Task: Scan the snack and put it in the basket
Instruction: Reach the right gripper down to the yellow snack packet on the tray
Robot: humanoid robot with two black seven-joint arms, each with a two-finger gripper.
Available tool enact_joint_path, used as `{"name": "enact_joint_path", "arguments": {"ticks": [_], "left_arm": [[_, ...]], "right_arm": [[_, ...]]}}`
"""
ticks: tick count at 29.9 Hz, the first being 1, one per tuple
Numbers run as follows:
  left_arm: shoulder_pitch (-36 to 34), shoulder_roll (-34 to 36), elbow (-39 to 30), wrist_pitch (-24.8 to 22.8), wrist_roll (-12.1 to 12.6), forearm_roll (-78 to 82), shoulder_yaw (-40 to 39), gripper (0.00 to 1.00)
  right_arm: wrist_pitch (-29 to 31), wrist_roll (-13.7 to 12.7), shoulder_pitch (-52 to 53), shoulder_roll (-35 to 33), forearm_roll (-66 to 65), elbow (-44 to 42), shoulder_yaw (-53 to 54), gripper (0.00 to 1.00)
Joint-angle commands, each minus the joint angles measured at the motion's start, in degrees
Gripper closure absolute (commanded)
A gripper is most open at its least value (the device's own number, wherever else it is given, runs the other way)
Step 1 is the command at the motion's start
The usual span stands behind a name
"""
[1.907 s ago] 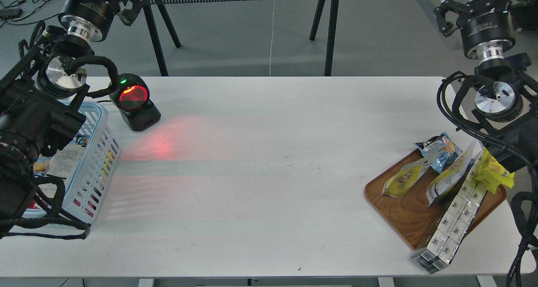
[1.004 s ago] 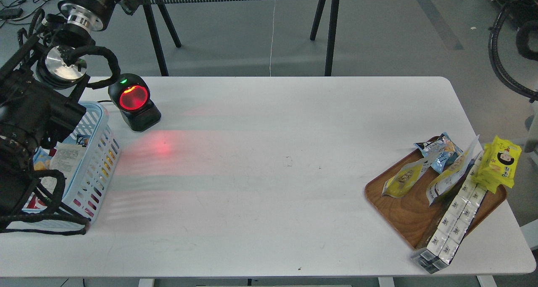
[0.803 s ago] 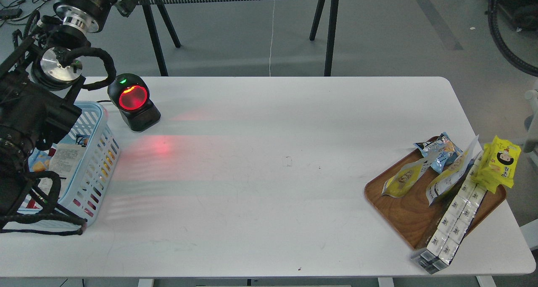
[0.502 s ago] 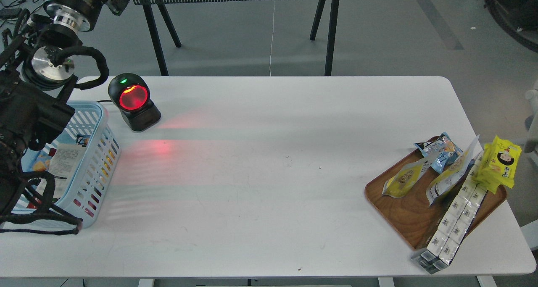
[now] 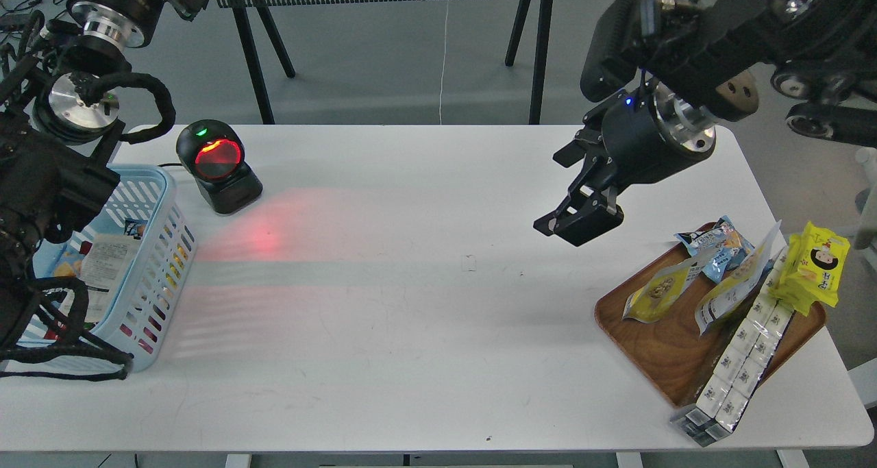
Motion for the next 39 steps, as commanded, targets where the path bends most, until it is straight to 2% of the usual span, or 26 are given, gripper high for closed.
{"name": "enact_joint_path", "arguments": {"ticks": [1, 12, 19, 25, 32, 37, 39], "left_arm": [[-0.01, 0.13, 0.03, 0.0, -0.09, 0.0, 0.0, 0.0], [0.34, 1.71, 0.29, 0.0, -0.17, 0.0, 0.0, 0.0], [0.7, 2.06, 0.29, 0.0, -0.26, 0.0, 0.0, 0.0], [0.7, 2.06, 0.29, 0.0, -0.17, 0.08, 0.0, 0.0], [0.78, 2.24, 0.38, 0.0, -0.17, 0.08, 0.0, 0.0], [0.96, 2.24, 0.56, 0.0, -0.18, 0.08, 0.09, 0.0], [0.96, 2.24, 0.56, 0.0, -0.17, 0.08, 0.09, 0.0]], "right_arm": [[-4.26, -0.01, -0.54, 0.08, -6.23, 2.22, -5.24, 0.04], [-6.64, -0.01, -9.66, -3.78, -14.57, 2.23, -8.68, 0.04], [-7.69, -0.01, -16.18, -4.58, -16.96, -6.37, -8.59, 0.07], [-9.45, -0.01, -18.2, -4.4, -17.22, -9.37, -8.51, 0.09], [-9.45, -0.01, -20.14, -4.23, -17.22, -11.3, -8.51, 0.35], [-9.28, -0.01, -20.05, -3.96, -17.66, -12.18, -8.51, 0.61], [-9.19, -0.01, -19.87, -3.96, -17.84, -12.27, -8.51, 0.75]]}}
